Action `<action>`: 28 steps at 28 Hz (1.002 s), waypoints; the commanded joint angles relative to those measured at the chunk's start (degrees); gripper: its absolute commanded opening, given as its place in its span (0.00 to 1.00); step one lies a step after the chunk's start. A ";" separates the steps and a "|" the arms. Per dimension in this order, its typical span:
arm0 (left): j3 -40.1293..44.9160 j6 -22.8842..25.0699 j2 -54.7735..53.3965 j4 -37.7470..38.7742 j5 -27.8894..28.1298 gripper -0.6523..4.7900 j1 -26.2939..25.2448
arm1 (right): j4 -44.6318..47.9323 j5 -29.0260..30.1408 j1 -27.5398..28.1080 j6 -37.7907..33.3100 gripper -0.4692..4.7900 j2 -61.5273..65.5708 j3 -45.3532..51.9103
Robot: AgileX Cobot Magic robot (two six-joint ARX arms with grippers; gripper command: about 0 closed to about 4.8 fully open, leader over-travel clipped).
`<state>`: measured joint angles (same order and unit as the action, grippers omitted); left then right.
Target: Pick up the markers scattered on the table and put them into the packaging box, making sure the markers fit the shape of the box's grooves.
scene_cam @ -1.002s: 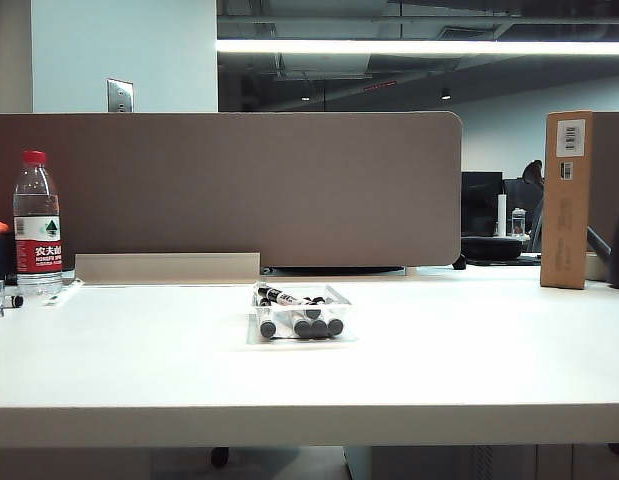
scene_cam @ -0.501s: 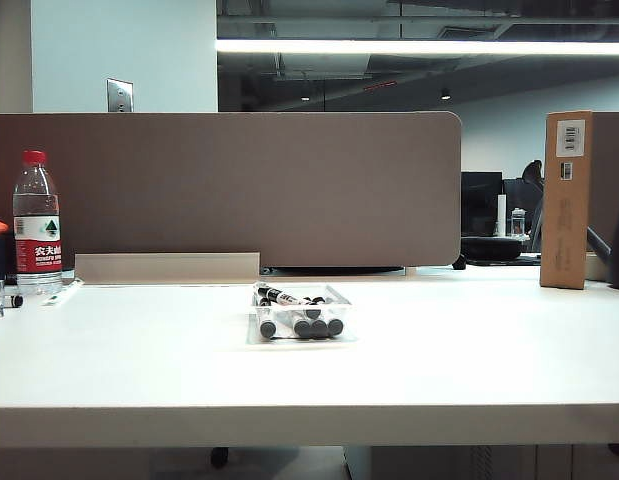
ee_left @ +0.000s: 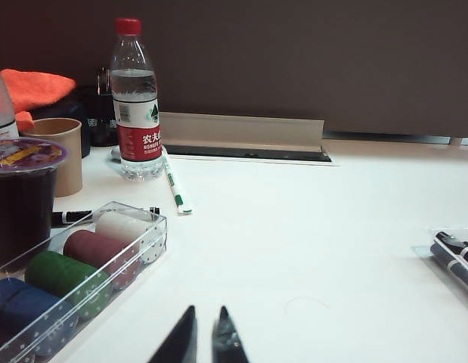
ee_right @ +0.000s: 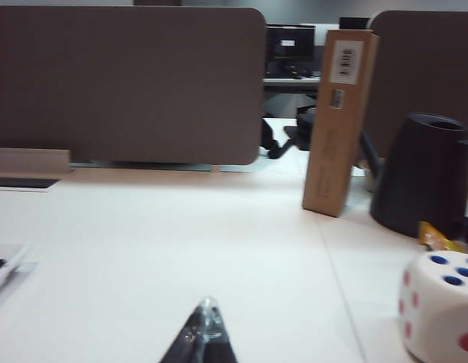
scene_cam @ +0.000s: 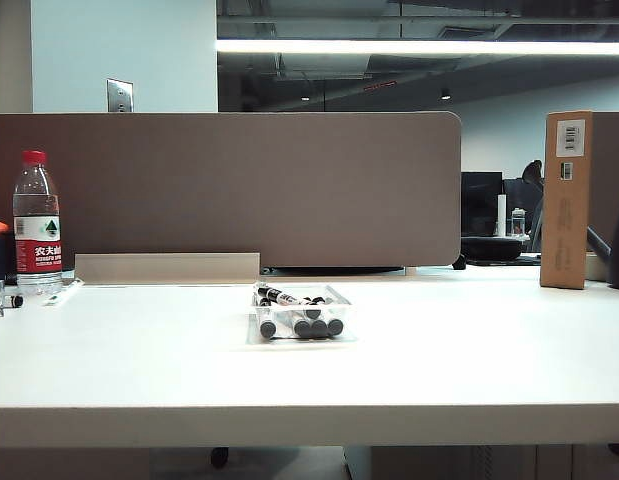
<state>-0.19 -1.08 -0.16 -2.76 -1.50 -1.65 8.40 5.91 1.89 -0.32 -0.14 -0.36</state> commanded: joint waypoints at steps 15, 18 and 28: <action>-0.26 0.24 0.02 -0.70 -0.20 0.18 0.02 | -2.97 -4.57 -1.18 -1.84 0.08 0.02 0.26; -0.26 0.24 0.02 -0.70 -0.20 0.18 0.02 | -2.97 -4.94 -1.14 -2.75 0.08 0.02 0.26; -0.26 0.24 0.02 -0.70 -0.20 0.18 0.02 | -3.08 -4.74 -1.07 -2.69 0.08 0.02 0.26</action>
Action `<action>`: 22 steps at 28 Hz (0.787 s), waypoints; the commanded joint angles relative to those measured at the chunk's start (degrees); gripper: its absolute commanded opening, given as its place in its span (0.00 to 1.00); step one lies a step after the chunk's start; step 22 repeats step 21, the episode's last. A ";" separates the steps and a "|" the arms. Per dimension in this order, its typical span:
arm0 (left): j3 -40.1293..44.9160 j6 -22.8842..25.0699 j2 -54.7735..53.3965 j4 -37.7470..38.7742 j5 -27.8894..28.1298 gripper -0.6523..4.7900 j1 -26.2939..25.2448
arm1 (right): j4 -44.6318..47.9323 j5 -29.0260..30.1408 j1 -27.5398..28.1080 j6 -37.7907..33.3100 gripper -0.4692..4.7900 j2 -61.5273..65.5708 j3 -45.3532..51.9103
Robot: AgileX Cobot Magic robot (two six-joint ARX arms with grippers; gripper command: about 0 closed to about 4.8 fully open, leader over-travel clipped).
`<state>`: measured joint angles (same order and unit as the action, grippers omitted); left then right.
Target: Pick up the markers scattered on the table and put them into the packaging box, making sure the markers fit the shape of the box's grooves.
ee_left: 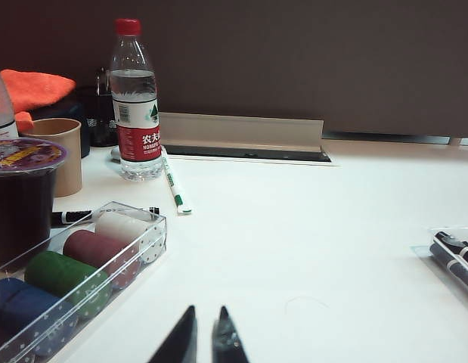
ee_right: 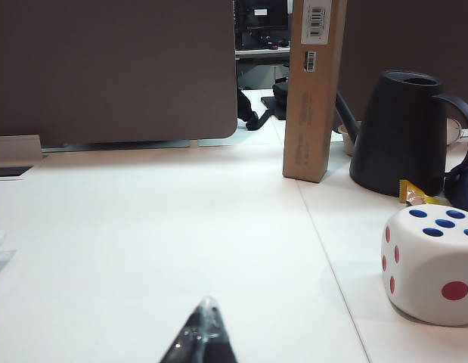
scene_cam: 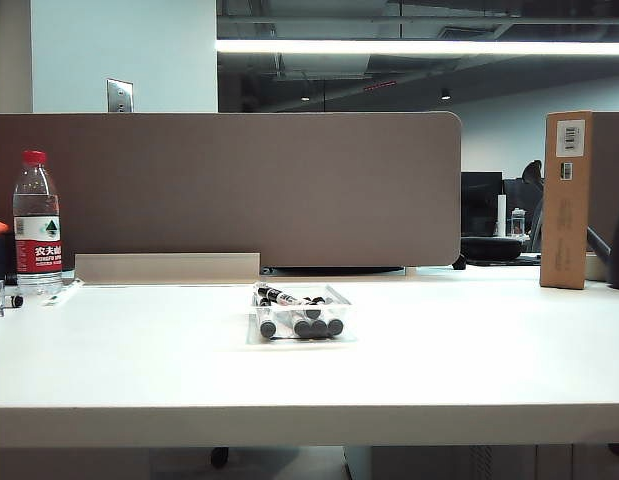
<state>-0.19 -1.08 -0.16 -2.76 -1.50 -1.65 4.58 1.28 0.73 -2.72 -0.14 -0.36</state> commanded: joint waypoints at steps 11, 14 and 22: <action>-0.26 0.24 0.02 -0.70 -0.20 0.18 0.02 | 0.76 -0.11 0.09 -0.28 0.08 0.02 0.28; -0.26 0.24 0.02 -0.70 -0.20 0.18 0.02 | 0.76 -0.11 0.09 -0.28 0.08 0.02 0.26; -0.26 0.22 0.02 -0.70 -0.20 0.18 0.02 | 0.74 -0.11 0.09 -0.28 0.08 0.02 0.26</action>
